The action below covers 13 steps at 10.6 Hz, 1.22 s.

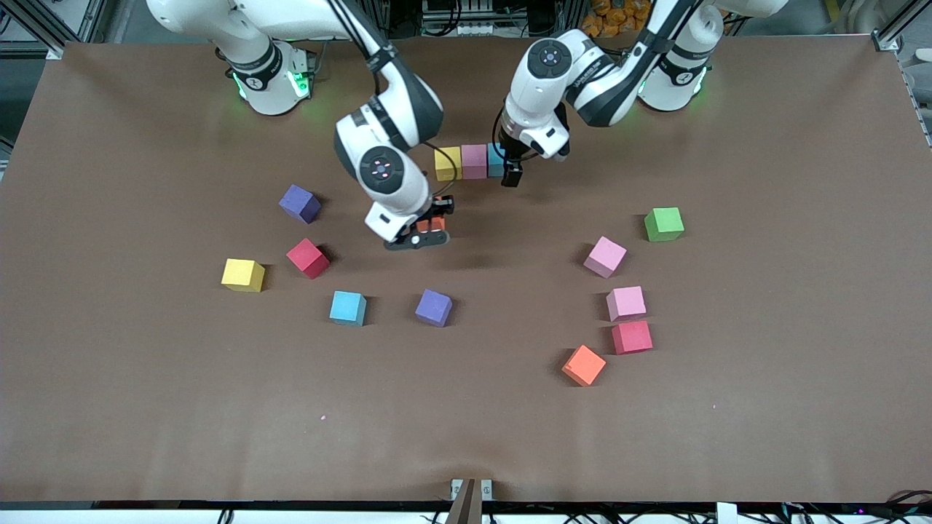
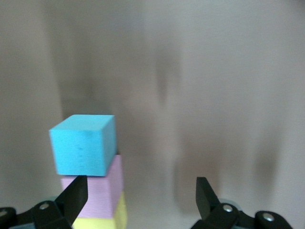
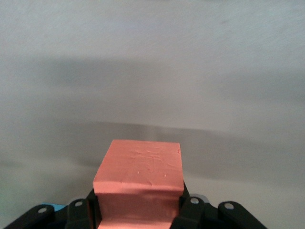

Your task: Form number 2 with 11 blocks

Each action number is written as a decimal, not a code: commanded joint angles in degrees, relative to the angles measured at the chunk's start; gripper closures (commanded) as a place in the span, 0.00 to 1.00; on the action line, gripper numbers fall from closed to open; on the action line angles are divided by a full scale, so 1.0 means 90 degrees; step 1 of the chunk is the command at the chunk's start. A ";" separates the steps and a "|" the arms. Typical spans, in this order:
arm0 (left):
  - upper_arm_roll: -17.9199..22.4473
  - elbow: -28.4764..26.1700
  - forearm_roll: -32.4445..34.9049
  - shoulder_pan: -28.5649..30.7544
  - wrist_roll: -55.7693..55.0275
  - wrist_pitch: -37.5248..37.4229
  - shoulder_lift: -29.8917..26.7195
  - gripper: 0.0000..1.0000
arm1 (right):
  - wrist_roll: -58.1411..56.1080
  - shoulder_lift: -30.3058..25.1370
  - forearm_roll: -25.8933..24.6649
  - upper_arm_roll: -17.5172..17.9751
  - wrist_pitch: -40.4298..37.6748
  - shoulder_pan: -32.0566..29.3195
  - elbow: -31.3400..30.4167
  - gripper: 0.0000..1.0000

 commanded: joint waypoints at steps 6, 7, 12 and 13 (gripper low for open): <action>0.0018 0.2422 0.0742 0.1909 0.3440 -0.1917 0.0990 0.00 | 0.0941 0.1191 -0.0002 -0.0031 -0.0009 0.0846 0.1389 0.68; 0.0037 0.3191 0.1229 0.2056 0.3490 -0.2462 0.1457 0.00 | 0.0960 0.1269 0.0008 -0.0031 -0.0009 0.0904 0.1506 0.68; 0.0611 0.5657 0.1459 0.2058 0.4953 -0.3756 0.3110 0.00 | 0.1468 0.1621 -0.0012 -0.0031 -0.0009 0.1236 0.1800 0.69; 0.0672 0.5902 0.1468 0.2048 0.5207 -0.3757 0.3315 0.00 | 0.1478 0.1621 -0.0002 -0.0031 0.0000 0.1285 0.1800 0.69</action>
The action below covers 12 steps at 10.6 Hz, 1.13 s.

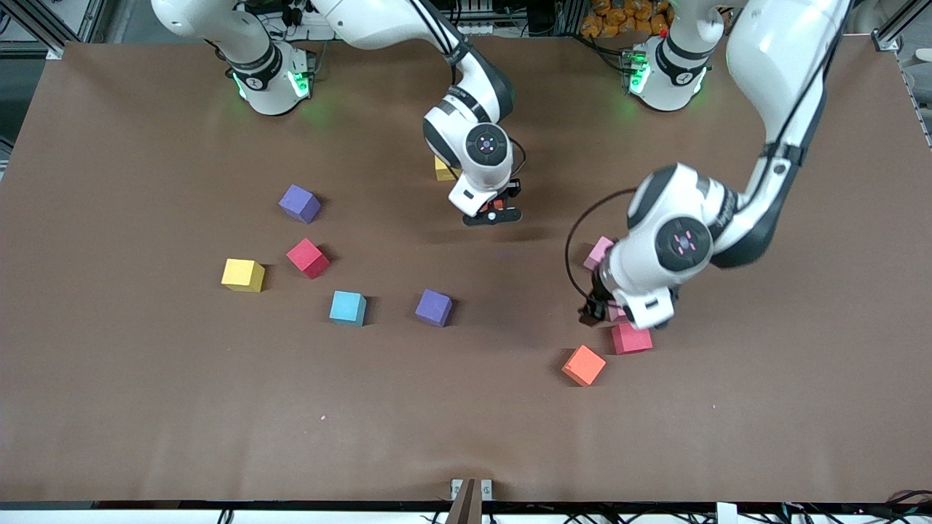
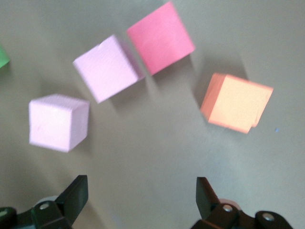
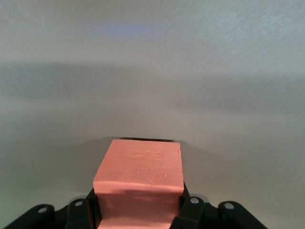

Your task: Form number 2 with 11 blocks

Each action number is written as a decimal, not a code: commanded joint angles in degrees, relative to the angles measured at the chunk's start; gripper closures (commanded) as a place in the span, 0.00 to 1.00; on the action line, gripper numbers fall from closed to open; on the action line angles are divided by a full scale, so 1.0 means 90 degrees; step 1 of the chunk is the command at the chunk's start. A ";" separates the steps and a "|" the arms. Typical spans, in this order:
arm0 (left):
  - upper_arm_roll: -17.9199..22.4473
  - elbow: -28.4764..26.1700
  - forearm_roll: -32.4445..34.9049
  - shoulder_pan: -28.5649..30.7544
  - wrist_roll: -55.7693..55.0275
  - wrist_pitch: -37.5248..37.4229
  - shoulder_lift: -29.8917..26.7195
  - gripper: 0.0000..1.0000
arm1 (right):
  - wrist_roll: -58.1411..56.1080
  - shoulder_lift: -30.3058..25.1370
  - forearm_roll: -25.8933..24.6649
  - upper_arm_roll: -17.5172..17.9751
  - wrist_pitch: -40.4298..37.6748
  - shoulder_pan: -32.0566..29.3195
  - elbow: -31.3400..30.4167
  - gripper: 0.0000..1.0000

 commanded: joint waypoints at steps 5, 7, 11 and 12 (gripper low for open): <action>0.1205 0.1787 0.0157 -0.0819 0.0686 -0.0230 0.1375 0.00 | 0.0380 0.0188 0.0010 -0.0050 -0.0025 0.0244 0.0210 0.69; 0.1256 0.2079 0.0108 -0.0820 0.0784 -0.0220 0.1647 0.00 | 0.0487 0.0198 0.0029 -0.0050 -0.0025 0.0283 0.0210 0.69; 0.1207 0.2752 -0.0097 -0.0840 0.0843 -0.0172 0.2077 0.00 | 0.0682 0.0325 0.0078 -0.0040 0.0082 0.0371 0.0346 0.68; 0.1207 0.2832 -0.0097 -0.0869 0.0843 -0.0152 0.2156 0.00 | 0.0712 0.0325 0.0068 -0.0040 0.0082 0.0381 0.0356 0.68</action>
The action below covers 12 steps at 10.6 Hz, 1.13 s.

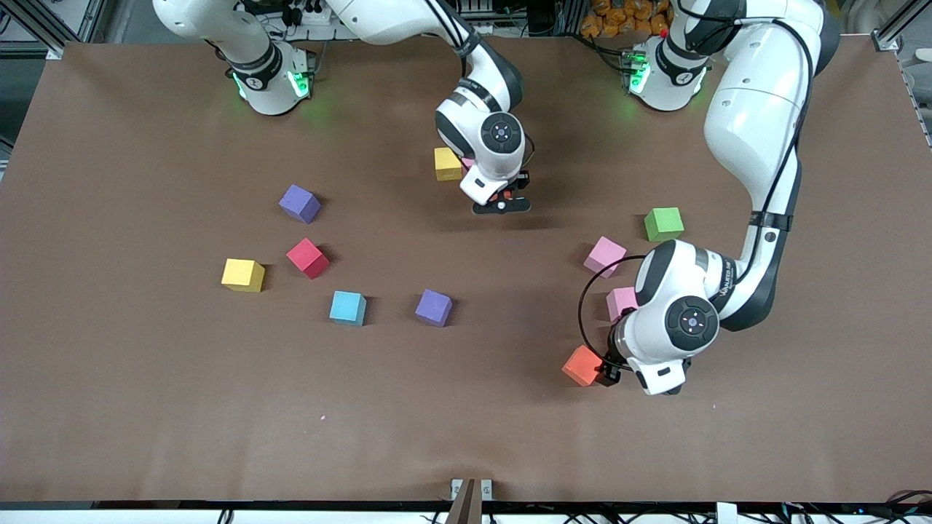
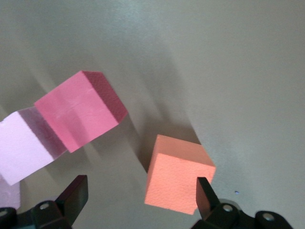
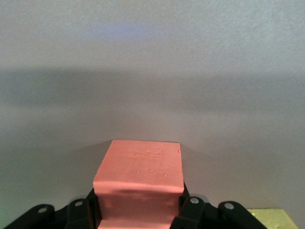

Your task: Form number 2 with 11 blocks

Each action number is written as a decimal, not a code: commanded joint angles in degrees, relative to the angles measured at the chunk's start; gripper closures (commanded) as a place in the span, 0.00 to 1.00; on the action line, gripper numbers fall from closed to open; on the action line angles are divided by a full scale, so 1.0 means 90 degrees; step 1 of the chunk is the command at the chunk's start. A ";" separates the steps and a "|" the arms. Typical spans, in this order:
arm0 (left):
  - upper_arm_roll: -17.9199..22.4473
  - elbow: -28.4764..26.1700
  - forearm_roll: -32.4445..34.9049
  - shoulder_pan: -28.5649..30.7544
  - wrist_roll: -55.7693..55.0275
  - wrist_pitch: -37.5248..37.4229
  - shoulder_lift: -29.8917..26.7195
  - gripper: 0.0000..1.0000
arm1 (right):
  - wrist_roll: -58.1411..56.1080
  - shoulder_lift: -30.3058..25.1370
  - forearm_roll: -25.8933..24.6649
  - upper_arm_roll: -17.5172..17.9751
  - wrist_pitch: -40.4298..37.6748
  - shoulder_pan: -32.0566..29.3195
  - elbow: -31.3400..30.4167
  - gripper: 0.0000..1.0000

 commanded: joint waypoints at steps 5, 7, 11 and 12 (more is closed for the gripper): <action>-0.0017 0.0560 -0.0429 -0.0108 0.0346 0.0389 0.0453 0.00 | 0.0110 0.0189 -0.0243 -0.0052 -0.0011 0.0229 0.0247 0.67; -0.0017 0.0560 -0.0439 -0.0108 0.0365 0.0526 0.0511 0.00 | 0.0081 0.0189 -0.0420 -0.0052 -0.0030 0.0229 0.0217 0.67; -0.0007 0.0560 -0.0429 -0.0166 0.0463 0.0751 0.0677 0.00 | 0.0041 0.0189 -0.0459 -0.0052 -0.0089 0.0239 0.0178 0.66; 0.0041 0.0560 -0.0429 -0.0196 0.0521 0.0770 0.0697 0.00 | 0.0041 0.0189 -0.0459 -0.0052 -0.0089 0.0248 0.0178 0.66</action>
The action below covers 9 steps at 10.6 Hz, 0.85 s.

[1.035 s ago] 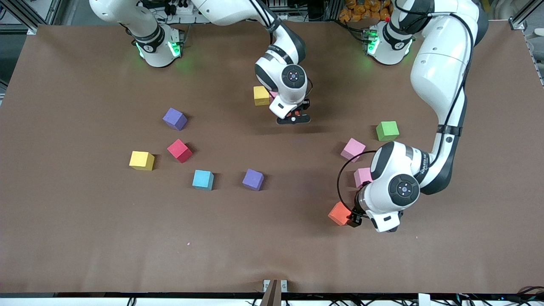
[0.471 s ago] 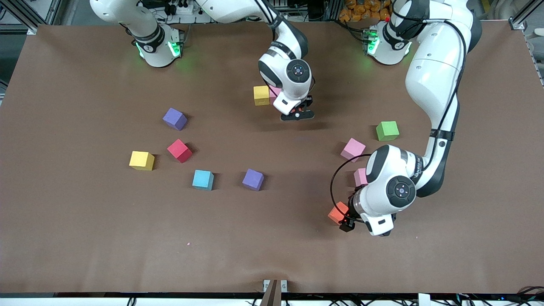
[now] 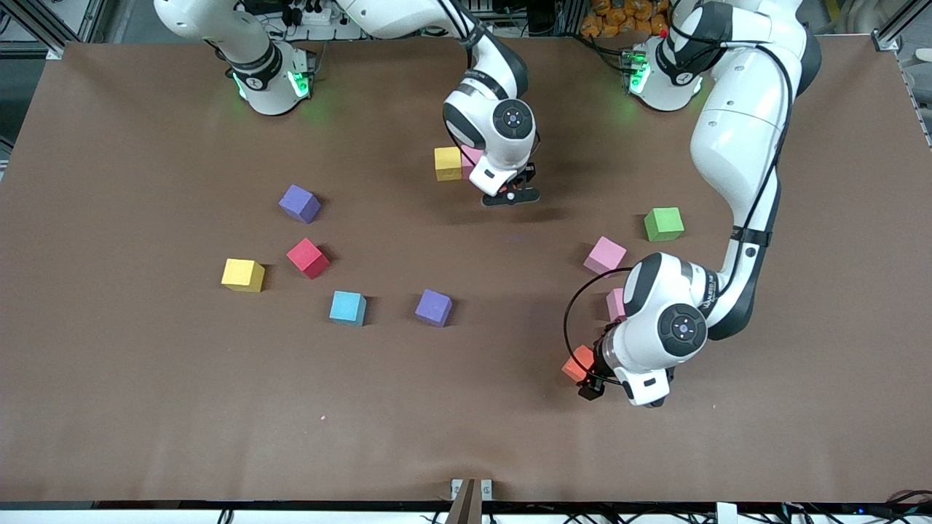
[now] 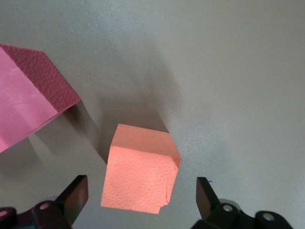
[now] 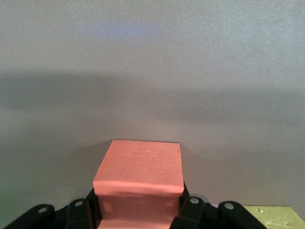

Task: Form number 2 with 11 blocks
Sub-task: 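Grasp the second orange cube with the left gripper and lift it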

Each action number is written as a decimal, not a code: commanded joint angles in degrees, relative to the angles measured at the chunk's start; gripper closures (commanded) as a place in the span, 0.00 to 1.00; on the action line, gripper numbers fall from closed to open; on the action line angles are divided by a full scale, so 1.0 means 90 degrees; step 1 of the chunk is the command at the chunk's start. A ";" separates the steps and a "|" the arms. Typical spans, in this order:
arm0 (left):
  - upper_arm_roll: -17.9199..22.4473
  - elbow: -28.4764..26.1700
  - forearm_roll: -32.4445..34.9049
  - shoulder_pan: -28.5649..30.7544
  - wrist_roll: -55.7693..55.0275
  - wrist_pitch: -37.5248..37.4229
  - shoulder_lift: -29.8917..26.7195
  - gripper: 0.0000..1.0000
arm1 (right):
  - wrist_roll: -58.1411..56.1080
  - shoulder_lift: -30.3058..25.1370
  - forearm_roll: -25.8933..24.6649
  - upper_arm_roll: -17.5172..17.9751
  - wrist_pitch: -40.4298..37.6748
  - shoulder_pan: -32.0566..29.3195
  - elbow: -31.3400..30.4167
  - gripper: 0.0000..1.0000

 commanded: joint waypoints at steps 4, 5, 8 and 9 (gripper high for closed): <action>0.0114 0.0190 -0.0131 -0.0096 0.0330 0.0145 0.0241 0.00 | 0.0048 0.0130 -0.0152 -0.0060 -0.0199 0.0104 0.0077 0.65; 0.0115 0.0180 -0.0131 -0.0086 0.0476 0.0145 0.0241 0.00 | 0.0048 0.0130 -0.0152 -0.0060 -0.0200 0.0104 0.0077 0.65; 0.0124 0.0170 -0.0131 -0.0076 0.0497 0.0155 0.0290 0.02 | 0.0087 0.0130 -0.0161 -0.0060 -0.0180 0.0124 0.0077 0.01; 0.0124 0.0170 -0.0131 -0.0076 0.0497 0.0184 0.0310 0.07 | 0.0087 0.0130 -0.0161 -0.0060 -0.0170 0.0153 0.0097 0.00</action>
